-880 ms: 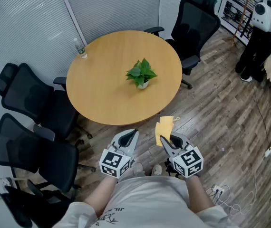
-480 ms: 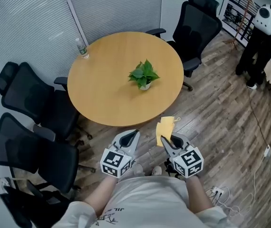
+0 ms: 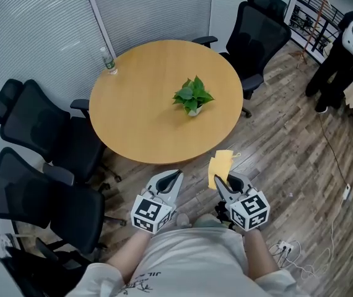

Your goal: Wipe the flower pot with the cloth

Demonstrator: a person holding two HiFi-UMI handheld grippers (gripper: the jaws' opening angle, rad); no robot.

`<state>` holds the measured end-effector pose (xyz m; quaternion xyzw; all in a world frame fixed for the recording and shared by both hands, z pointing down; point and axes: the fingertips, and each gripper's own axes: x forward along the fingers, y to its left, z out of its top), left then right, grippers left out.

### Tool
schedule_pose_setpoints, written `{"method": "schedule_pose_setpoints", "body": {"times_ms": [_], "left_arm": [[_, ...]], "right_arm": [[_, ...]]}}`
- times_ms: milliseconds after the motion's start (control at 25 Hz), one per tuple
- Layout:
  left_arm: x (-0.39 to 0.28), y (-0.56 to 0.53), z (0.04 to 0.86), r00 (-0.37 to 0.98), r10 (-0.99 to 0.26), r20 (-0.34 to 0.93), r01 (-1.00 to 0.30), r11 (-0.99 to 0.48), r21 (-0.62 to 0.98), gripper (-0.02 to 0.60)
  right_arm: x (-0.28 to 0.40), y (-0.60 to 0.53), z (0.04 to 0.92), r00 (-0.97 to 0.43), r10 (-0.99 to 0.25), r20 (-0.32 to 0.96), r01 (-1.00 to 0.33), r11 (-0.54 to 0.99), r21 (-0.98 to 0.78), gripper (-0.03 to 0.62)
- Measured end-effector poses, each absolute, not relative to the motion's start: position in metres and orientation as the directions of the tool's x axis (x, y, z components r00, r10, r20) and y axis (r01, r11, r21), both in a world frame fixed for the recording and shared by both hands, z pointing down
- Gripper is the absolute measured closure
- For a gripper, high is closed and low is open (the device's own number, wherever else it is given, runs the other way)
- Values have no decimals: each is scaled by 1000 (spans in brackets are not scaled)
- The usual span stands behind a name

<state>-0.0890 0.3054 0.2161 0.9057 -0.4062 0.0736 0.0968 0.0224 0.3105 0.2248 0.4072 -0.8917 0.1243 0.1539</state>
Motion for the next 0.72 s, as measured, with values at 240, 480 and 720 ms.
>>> {"method": "schedule_pose_setpoints", "body": {"times_ms": [240, 480, 720], "left_arm": [[-88, 308, 220, 692, -687, 220, -717, -691, 98, 569], [-77, 289, 226, 717, -664, 212, -693, -712, 116, 570], [-69, 249, 234, 709, -667, 228, -701, -702, 126, 569]], "right_arm": [[13, 314, 230, -620, -687, 380, -767, 632, -109, 528], [14, 297, 239, -634, -673, 381, -756, 644, -120, 528], [26, 257, 247, -632, -666, 396, -757, 641, -131, 528]]}}
